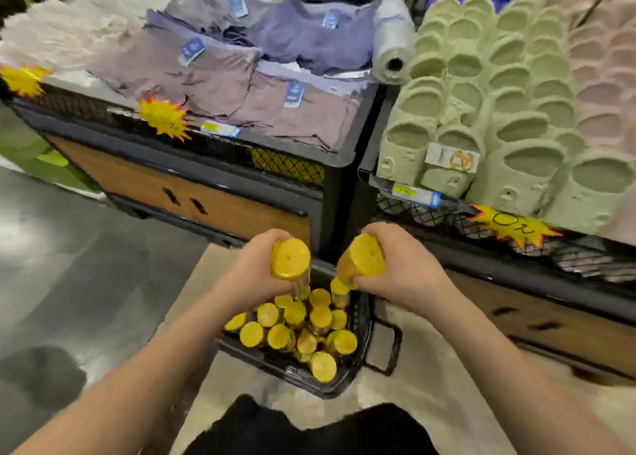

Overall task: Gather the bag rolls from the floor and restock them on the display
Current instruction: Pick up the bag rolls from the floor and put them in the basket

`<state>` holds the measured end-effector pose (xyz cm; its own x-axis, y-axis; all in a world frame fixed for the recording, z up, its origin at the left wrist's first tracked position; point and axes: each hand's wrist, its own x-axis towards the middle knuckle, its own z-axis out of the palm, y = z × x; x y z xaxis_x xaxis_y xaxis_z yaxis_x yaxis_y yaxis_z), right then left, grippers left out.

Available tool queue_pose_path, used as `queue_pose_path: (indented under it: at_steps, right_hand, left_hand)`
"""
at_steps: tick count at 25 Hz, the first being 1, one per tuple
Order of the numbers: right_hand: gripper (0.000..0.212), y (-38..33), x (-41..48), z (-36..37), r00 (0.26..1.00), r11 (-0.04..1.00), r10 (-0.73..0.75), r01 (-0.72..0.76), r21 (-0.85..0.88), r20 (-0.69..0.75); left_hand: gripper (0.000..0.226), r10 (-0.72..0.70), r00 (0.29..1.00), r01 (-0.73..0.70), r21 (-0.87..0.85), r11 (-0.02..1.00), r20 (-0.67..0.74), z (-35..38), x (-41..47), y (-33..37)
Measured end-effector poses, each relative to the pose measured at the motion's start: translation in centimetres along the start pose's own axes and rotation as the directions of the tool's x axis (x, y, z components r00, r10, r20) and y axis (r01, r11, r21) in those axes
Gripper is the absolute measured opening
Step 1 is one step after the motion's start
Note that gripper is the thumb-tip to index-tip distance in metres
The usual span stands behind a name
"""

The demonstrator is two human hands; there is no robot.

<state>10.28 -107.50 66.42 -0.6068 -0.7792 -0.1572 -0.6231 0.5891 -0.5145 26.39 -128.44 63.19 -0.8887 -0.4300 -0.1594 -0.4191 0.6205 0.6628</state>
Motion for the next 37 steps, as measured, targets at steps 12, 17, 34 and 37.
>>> queue_pose_path:
  at_steps: [12,17,34,37]
  right_hand:
    - [0.069,10.9,3.6,21.5,0.884,0.885,0.463,-0.457,0.09,-0.071]
    - [0.064,17.7,6.3,30.9,0.858,0.858,0.514,-0.514,0.002,-0.008]
    - [0.065,20.6,5.6,38.0,0.813,0.748,0.58,-0.559,0.357,0.059]
    - [0.039,21.5,3.6,37.7,0.702,0.687,0.697,-0.595,0.416,-0.146]
  left_hand:
    - [0.071,-0.036,0.966,0.021,0.061,0.998,0.258,14.0,13.6,-14.4]
    - [0.075,-0.045,0.943,0.003,0.128,0.992,0.33,23.2,18.6,-20.5]
    - [0.108,-0.056,0.793,-0.086,0.203,0.975,0.607,28.2,19.8,-26.2]
    - [0.074,0.041,0.901,-0.085,0.085,0.993,0.433,23.7,19.4,-27.1]
